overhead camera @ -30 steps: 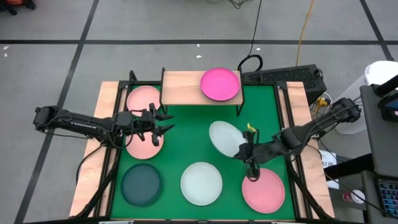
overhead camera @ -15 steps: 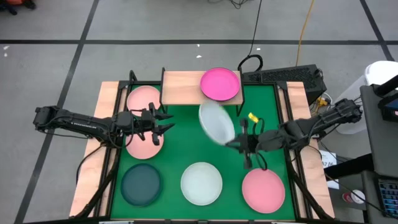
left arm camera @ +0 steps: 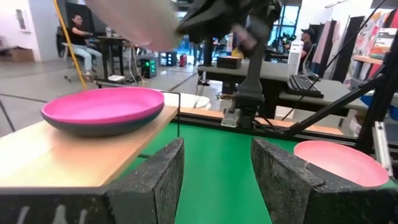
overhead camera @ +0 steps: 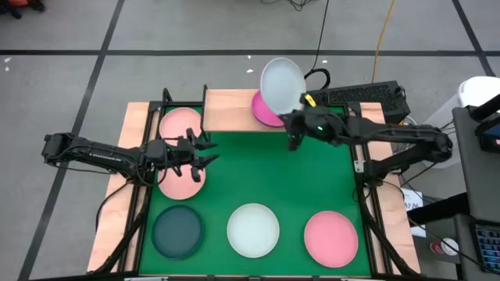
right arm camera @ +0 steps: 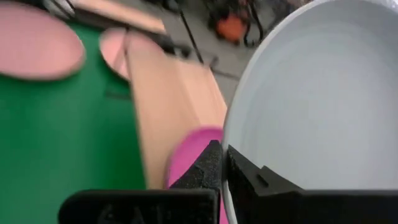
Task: Place and stack plates onto a shelf
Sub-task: Stack the top white plate on top of pink plate on the shelf
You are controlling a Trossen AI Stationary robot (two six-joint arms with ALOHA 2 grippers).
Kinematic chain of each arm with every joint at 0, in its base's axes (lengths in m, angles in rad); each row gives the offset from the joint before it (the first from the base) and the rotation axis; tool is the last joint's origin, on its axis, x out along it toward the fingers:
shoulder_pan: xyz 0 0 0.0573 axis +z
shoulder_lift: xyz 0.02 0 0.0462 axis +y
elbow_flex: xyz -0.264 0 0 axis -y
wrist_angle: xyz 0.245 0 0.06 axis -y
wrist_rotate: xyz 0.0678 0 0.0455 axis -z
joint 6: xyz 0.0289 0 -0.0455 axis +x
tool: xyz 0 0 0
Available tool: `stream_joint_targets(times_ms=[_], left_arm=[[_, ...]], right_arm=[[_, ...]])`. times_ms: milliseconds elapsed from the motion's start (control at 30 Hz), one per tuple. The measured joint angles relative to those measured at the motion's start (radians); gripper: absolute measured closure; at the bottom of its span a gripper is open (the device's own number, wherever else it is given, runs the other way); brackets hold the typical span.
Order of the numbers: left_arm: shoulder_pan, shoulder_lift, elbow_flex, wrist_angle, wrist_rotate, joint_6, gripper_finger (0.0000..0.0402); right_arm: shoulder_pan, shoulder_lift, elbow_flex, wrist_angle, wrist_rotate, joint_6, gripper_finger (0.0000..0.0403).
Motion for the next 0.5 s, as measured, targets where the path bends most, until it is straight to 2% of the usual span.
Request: stream_joint_targets(times_ms=[133, 300, 500], left_arm=[[0.001, 0.000, 0.000, 0.027, -0.019, 0.028, 0.0211], [0.001, 0.000, 0.000, 0.028, -0.019, 0.031, 0.0211], [0.001, 0.000, 0.000, 0.028, -0.018, 0.030, 0.0211]], right_arm=[[-0.084, 0.105, 0.064, -0.094, -0.100, 0.002, 0.0403], [-0.136, 0.215, 0.159, -0.225, -0.185, 0.021, 0.0403], [-0.174, 0.268, 0.173, -0.272, -0.223, 0.038, 0.0403]])
